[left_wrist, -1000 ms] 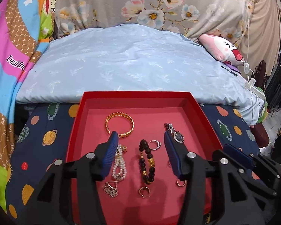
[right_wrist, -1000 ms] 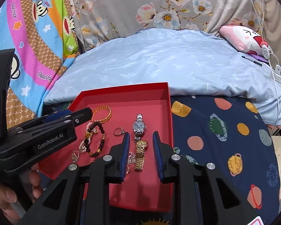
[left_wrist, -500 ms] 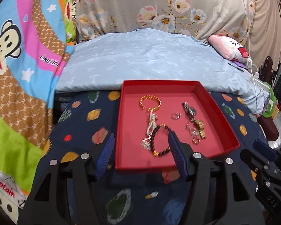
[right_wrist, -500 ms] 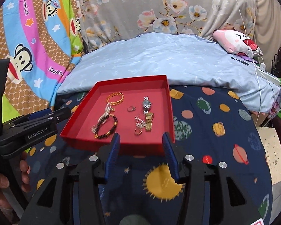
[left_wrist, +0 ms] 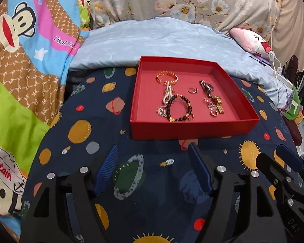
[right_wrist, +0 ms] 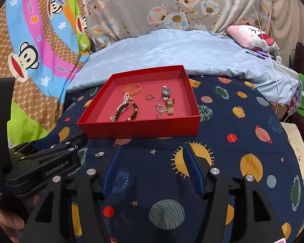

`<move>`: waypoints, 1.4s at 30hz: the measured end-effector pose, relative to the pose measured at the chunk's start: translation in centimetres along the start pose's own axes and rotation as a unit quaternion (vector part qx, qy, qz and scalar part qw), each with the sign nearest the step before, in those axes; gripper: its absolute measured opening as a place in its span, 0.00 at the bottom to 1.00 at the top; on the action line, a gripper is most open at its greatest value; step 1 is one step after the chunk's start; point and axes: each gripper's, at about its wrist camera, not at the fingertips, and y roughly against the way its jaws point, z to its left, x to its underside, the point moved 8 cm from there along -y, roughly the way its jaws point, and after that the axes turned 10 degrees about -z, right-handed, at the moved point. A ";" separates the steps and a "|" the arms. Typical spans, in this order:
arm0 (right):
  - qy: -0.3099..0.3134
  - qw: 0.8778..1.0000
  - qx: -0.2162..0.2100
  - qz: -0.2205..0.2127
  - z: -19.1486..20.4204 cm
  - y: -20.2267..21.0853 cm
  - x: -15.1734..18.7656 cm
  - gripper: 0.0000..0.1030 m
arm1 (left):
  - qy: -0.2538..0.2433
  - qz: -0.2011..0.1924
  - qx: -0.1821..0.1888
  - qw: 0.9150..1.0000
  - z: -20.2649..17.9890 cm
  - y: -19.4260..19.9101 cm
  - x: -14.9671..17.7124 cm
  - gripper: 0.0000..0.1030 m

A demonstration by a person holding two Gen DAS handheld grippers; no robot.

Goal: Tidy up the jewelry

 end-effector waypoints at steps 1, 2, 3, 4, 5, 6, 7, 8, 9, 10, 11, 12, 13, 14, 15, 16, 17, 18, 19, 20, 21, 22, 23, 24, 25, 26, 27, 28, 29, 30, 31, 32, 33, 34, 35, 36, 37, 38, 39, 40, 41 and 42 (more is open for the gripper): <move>0.000 1.000 0.002 0.000 0.1 0.1 0.1 0.64 | 0.003 0.003 0.001 1.000 0.0 0.0 0.2 0.67; -0.001 1.000 0.002 0.000 0.1 0.1 0.2 0.65 | 0.003 0.004 0.000 1.000 0.0 0.0 0.4 0.67; -0.002 1.000 0.003 0.000 0.1 0.1 0.2 0.66 | 0.004 0.004 -0.003 1.000 0.1 0.0 0.5 0.67; -0.003 1.000 0.005 0.000 0.1 0.2 0.2 0.67 | 0.006 0.005 -0.003 1.000 0.1 0.0 0.5 0.68; -0.004 1.000 0.006 0.000 0.2 0.2 0.2 0.68 | 0.008 0.007 -0.002 1.000 0.1 0.1 0.6 0.68; -0.004 1.000 0.007 0.000 0.2 0.2 0.2 0.69 | 0.010 0.008 -0.002 1.000 0.1 0.1 0.6 0.69; -0.004 1.000 0.007 0.000 0.2 0.2 0.2 0.70 | 0.010 0.008 -0.002 1.000 0.0 0.1 0.6 0.73; -0.003 1.000 0.008 0.000 0.2 0.2 0.2 0.71 | 0.009 0.008 -0.003 1.000 0.0 0.2 0.7 0.76; -0.003 1.000 0.012 -0.002 0.2 0.3 0.2 0.71 | 0.008 0.005 -0.009 1.000 0.0 0.2 0.7 0.77; -0.003 1.000 0.014 -0.002 0.1 0.4 0.2 0.72 | 0.008 0.004 -0.012 1.000 0.1 0.3 0.7 0.79; -0.004 1.000 0.015 -0.001 0.1 0.4 0.3 0.72 | 0.009 0.004 -0.014 1.000 0.1 0.3 0.7 0.80; -0.006 1.000 0.017 -0.001 0.1 0.4 0.3 0.73 | 0.012 0.008 -0.015 1.000 0.2 0.3 0.8 0.81; -0.006 1.000 0.019 -0.001 0.0 0.5 0.4 0.73 | 0.015 0.011 -0.017 1.000 0.2 0.2 0.9 0.81; -0.006 1.000 0.021 -0.001 -0.1 0.5 0.4 0.74 | 0.016 0.012 -0.018 1.000 0.2 0.2 1.0 0.82; -0.007 1.000 0.023 -0.001 -0.1 0.5 0.5 0.75 | 0.016 0.013 -0.020 1.000 0.2 0.3 1.1 0.82; -0.007 1.000 0.024 0.000 -0.2 0.5 0.6 0.76 | 0.014 0.013 -0.021 1.000 0.2 0.3 1.1 0.82; -0.007 1.000 0.026 0.001 -0.2 0.6 0.7 0.77 | 0.011 0.013 -0.023 1.000 0.2 0.3 1.2 0.82; -0.007 1.000 0.028 0.002 -0.3 0.5 0.8 0.77 | 0.006 0.013 -0.025 1.000 0.2 0.4 1.3 0.82; -0.007 1.000 0.030 0.004 -0.3 0.5 0.9 0.77 | -0.003 0.012 -0.028 1.000 0.2 0.5 1.3 0.82; -0.007 0.999 0.031 0.006 -0.3 0.5 1.1 0.77 | -0.009 0.011 -0.032 0.999 0.2 0.5 1.4 0.82; -0.008 0.999 0.032 0.007 -0.3 0.5 1.2 0.77 | -0.013 0.009 -0.035 0.999 0.2 0.5 1.4 0.82; -0.008 0.999 0.032 0.008 -0.3 0.5 1.3 0.77 | -0.017 0.008 -0.038 0.999 0.2 0.5 1.5 0.82; -0.010 0.999 0.032 0.009 -0.4 0.5 1.4 0.77 | -0.019 0.008 -0.039 0.999 0.2 0.5 1.5 0.82; -0.010 0.999 0.032 0.009 -0.4 0.5 1.5 0.77 | -0.019 0.009 -0.040 0.999 0.2 0.6 1.6 0.82; -0.012 0.999 0.033 0.010 -0.4 0.5 1.5 0.77 | -0.019 0.010 -0.040 0.999 0.3 0.6 1.7 0.82; -0.012 0.999 0.034 0.010 -0.4 0.5 1.5 0.77 | -0.019 0.010 -0.040 0.999 0.3 0.6 1.8 0.82; -0.012 0.999 0.035 0.009 -0.5 0.6 1.5 0.77 | -0.019 0.011 -0.042 0.999 0.3 0.6 1.9 0.82; -0.012 0.999 0.036 0.009 -0.5 0.6 1.6 0.77 | -0.020 0.010 -0.043 0.999 0.3 0.7 1.9 0.82; -0.014 0.999 0.034 0.009 -0.4 0.6 1.6 0.78 | -0.025 0.009 -0.044 0.999 0.2 0.7 1.9 0.82; -0.015 0.999 0.036 0.008 -0.5 0.6 1.6 0.78 | -0.029 0.008 -0.047 0.998 0.2 0.8 2.0 0.82; -0.014 0.999 0.036 0.008 -0.5 0.6 1.6 0.78 | -0.030 0.008 -0.049 0.998 0.2 0.8 2.0 0.82; -0.015 0.999 0.037 0.008 -0.5 0.6 1.6 0.78 | -0.029 0.009 -0.051 0.998 0.2 0.8 2.1 0.82; -0.016 0.999 0.037 0.009 -0.5 0.6 1.7 0.78 | -0.028 0.009 -0.051 0.998 0.2 0.9 2.0 0.82; -0.017 0.999 0.037 0.009 -0.5 0.6 1.7 0.78 | -0.027 0.009 -0.051 0.998 0.2 0.9 2.0 0.82; -0.019 0.999 0.037 0.009 -0.5 0.7 1.7 0.78 | -0.027 0.009 -0.052 0.998 0.3 0.9 2.1 0.82; -0.019 0.999 0.036 0.009 -0.4 0.7 1.7 0.78 | -0.027 0.007 -0.055 0.998 0.3 1.0 2.1 0.82; -0.019 0.999 0.036 0.008 -0.4 0.7 1.7 0.78 | -0.027 0.007 -0.055 0.998 0.4 1.1 2.1 0.82; -0.018 0.999 0.037 0.008 -0.4 0.7 1.8 0.78 | -0.027 0.007 -0.056 0.998 0.4 1.1 2.1 0.82; -0.018 0.999 0.037 0.009 -0.4 0.7 1.8 0.78 | -0.027 0.007 -0.056 0.998 0.4 1.1 2.0 0.82; -0.018 0.999 0.037 0.008 -0.4 0.7 1.8 0.78 | -0.026 0.007 -0.056 0.998 0.4 1.2 2.0 0.82; -0.019 0.999 0.037 0.008 -0.4 0.7 1.8 0.78 | -0.026 0.006 -0.057 0.998 0.4 1.2 2.0 0.82; -0.019 0.999 0.037 0.008 -0.4 0.8 1.8 0.78 | -0.026 0.005 -0.058 0.998 0.4 1.2 2.0 0.82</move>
